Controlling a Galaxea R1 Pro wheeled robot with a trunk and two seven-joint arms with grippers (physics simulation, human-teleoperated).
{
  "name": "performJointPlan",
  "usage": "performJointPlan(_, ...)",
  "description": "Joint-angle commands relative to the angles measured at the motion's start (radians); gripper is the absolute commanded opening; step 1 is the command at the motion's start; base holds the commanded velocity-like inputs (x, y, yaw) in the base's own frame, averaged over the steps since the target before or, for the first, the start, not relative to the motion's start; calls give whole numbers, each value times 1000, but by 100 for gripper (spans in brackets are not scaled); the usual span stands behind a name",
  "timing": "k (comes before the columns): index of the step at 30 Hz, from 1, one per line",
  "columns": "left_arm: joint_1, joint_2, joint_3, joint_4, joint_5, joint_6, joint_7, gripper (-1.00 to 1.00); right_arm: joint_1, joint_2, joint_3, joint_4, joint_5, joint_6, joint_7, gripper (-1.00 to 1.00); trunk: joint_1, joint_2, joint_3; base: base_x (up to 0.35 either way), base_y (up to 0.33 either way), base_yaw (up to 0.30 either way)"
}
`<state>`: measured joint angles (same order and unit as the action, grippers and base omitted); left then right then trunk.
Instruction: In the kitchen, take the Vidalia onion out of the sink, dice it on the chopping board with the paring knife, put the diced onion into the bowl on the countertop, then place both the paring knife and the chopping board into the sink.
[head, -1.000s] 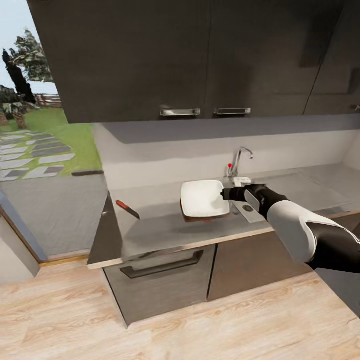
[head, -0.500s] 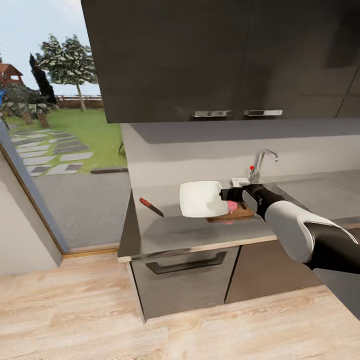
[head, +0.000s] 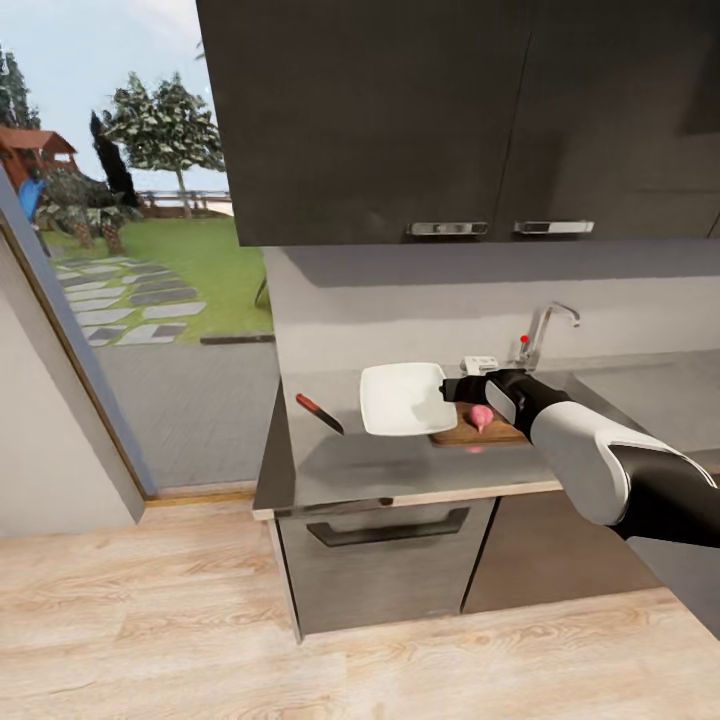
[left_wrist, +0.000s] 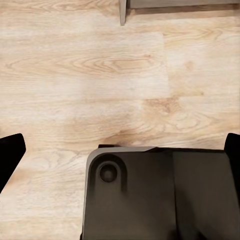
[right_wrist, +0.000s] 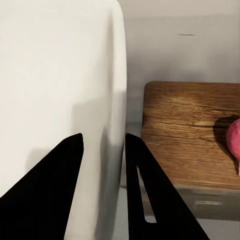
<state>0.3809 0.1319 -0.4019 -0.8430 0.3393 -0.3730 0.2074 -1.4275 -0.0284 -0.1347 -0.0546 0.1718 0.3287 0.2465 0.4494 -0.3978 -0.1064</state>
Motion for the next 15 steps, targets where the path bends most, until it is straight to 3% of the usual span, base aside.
performJointPlan(1, -1, 2, -6, -1, 6, -3, 8, 100, -1, 0, -13, -2, 9, 6, 5, -100, 1, -2, -3, 0, 0, 2)
performJointPlan(7, -1, 1, -5, 9, 6, -3, 8, 100, -1, -1, -14, 0, 9, 6, 4, -100, 1, -2, -11, 0, 43, 1)
performJointPlan(15, -1, 1, -5, 9, 7, -3, 8, 100, -1, -5, -14, 1, 9, 34, 5, -100, 1, -2, -23, 0, 260, 0)
